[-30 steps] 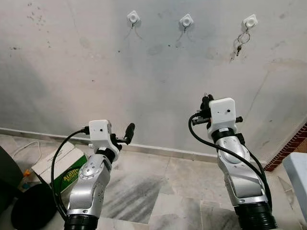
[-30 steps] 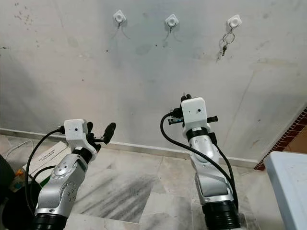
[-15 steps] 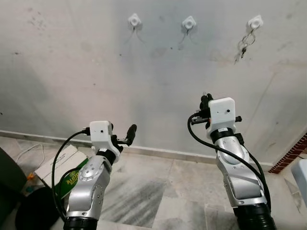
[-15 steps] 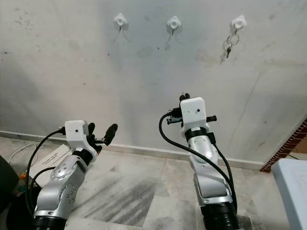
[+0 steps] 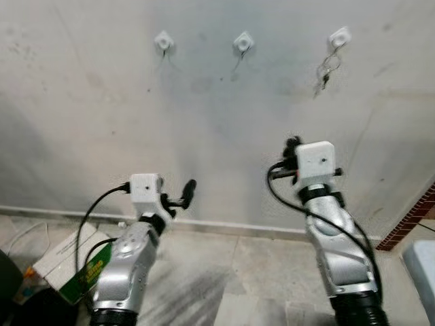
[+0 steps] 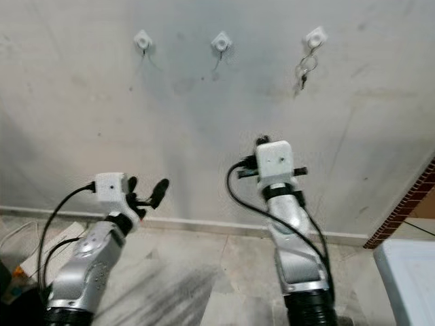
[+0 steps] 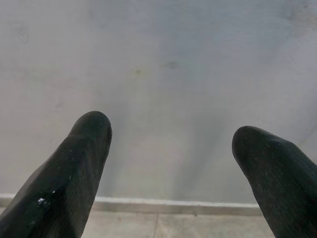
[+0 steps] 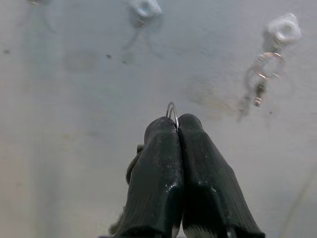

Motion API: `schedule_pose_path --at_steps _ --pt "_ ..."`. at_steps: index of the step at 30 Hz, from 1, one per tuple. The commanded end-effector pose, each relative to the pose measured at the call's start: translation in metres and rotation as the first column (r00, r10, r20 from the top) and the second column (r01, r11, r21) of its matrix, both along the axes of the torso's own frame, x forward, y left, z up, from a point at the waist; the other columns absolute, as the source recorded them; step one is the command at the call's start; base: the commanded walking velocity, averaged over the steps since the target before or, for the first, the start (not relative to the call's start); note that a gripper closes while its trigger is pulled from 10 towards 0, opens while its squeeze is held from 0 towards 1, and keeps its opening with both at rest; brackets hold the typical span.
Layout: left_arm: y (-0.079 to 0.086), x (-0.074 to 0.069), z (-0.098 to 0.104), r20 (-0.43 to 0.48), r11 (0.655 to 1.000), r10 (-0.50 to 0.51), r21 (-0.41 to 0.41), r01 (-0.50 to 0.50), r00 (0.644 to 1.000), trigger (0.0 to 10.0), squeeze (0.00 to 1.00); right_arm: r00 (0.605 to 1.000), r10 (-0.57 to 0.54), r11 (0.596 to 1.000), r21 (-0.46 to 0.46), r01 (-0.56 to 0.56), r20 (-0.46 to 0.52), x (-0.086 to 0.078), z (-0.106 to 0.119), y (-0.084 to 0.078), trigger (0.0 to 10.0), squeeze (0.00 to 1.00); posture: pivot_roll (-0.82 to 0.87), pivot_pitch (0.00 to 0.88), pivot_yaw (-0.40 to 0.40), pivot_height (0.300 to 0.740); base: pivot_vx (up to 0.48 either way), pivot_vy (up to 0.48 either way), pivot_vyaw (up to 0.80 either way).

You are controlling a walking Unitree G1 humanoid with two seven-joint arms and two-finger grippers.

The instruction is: Hang keys on a hook

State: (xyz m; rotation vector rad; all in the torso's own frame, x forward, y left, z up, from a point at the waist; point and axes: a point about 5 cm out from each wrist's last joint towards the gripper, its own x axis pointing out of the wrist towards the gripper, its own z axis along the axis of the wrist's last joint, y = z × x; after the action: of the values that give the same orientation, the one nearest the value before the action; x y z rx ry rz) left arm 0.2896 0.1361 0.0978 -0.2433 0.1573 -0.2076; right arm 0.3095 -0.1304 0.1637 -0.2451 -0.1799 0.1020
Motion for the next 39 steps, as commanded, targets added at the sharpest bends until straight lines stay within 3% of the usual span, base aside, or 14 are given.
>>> schedule_pose_path --at_steps 1,39 --pt "-0.0065 0.0009 0.0027 0.006 1.000 -0.019 -0.002 0.019 1.000 10.0 0.00 1.000 -0.015 1.000 0.001 0.015 0.025 0.0006 0.0061 -0.0061 10.0 0.00 -0.07 0.000 0.078 0.740 0.277 0.000 0.00" --pt "-0.0100 0.0016 0.0014 -0.005 0.999 -0.033 -0.006 0.033 0.999 10.0 0.00 1.000 0.004 1.000 -0.008 -0.003 0.025 -0.0005 0.0051 -0.0030 10.0 0.00 -0.07 0.000 0.080 0.740 0.284 0.000 0.00"
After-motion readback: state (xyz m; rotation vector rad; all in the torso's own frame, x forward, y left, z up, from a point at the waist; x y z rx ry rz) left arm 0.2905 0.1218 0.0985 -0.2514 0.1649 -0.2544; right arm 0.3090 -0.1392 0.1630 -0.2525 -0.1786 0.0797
